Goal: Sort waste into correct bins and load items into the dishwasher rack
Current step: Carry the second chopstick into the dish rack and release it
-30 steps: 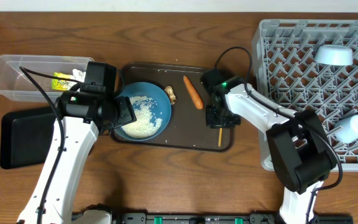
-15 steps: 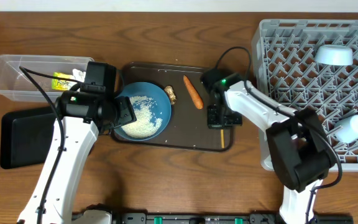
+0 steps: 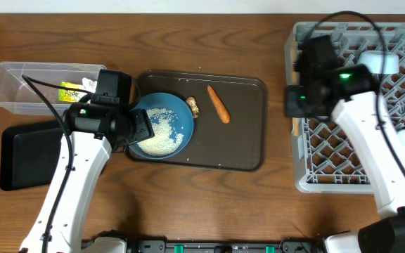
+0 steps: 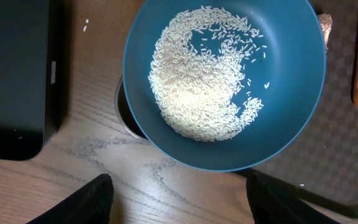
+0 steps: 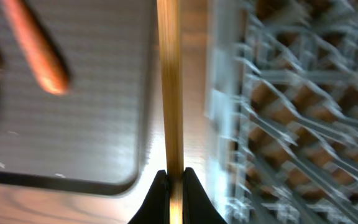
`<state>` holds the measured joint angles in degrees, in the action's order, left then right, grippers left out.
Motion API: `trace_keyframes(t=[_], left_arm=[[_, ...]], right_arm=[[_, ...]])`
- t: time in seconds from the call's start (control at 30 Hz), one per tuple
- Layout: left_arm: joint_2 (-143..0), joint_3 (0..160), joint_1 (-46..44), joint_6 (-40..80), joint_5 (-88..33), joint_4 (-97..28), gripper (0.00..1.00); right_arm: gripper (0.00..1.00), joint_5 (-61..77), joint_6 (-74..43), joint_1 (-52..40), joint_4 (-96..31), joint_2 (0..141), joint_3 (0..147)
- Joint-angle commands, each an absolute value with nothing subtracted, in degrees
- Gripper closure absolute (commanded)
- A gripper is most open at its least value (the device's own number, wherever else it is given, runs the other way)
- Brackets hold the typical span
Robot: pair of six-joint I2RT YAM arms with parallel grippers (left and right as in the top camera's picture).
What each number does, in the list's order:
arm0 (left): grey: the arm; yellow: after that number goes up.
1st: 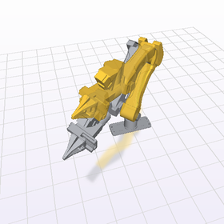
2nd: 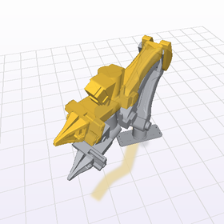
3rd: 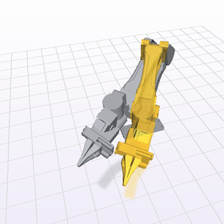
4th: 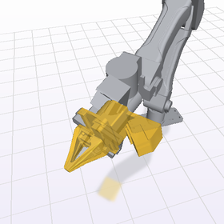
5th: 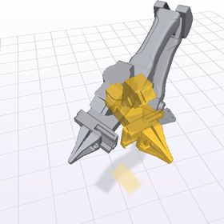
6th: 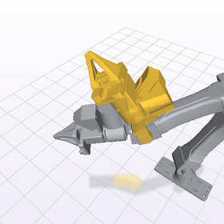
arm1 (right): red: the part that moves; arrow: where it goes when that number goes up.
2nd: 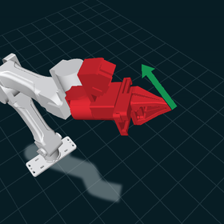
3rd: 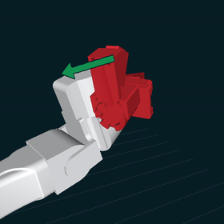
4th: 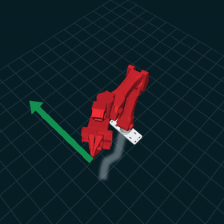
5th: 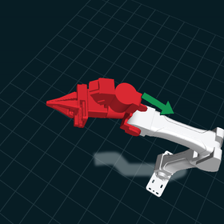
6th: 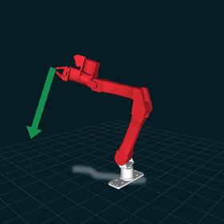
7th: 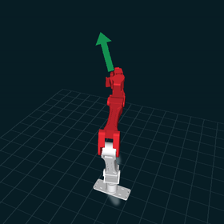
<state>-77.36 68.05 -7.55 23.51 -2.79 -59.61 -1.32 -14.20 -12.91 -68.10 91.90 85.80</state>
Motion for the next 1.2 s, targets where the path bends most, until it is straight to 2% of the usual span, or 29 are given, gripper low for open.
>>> trace_keyframes(t=[0.0,0.37,0.73,0.77,0.83,1.17], left_arm=[[-77.1,68.6,-7.3,22.9,-2.1,-59.8,0.30],[-77.1,68.6,-7.3,22.9,-2.1,-59.8,0.30],[-77.1,68.6,-7.3,22.9,-2.1,-59.8,0.30],[-77.1,68.6,-7.3,22.9,-2.1,-59.8,0.30],[-77.1,68.6,-7.3,22.9,-2.1,-59.8,0.30],[-77.1,68.6,-7.3,22.9,-2.1,-59.9,0.30]], right_arm=[[0.99,-1.7,-7.5,-9.7,-69.4,93.3,84.3],[0.99,-5.0,-5.9,-7.1,-65.4,93.4,72.5],[0.98,-6.2,-5.9,-7.1,-63.0,93.4,68.9],[0.98,-6.2,-5.9,-7.1,-62.7,93.4,68.6],[0.83,-6.2,-5.9,-7.1,-62.4,93.4,68.2],[0.83,-6.2,-6.0,-7.1,-62.5,93.1,68.8]])
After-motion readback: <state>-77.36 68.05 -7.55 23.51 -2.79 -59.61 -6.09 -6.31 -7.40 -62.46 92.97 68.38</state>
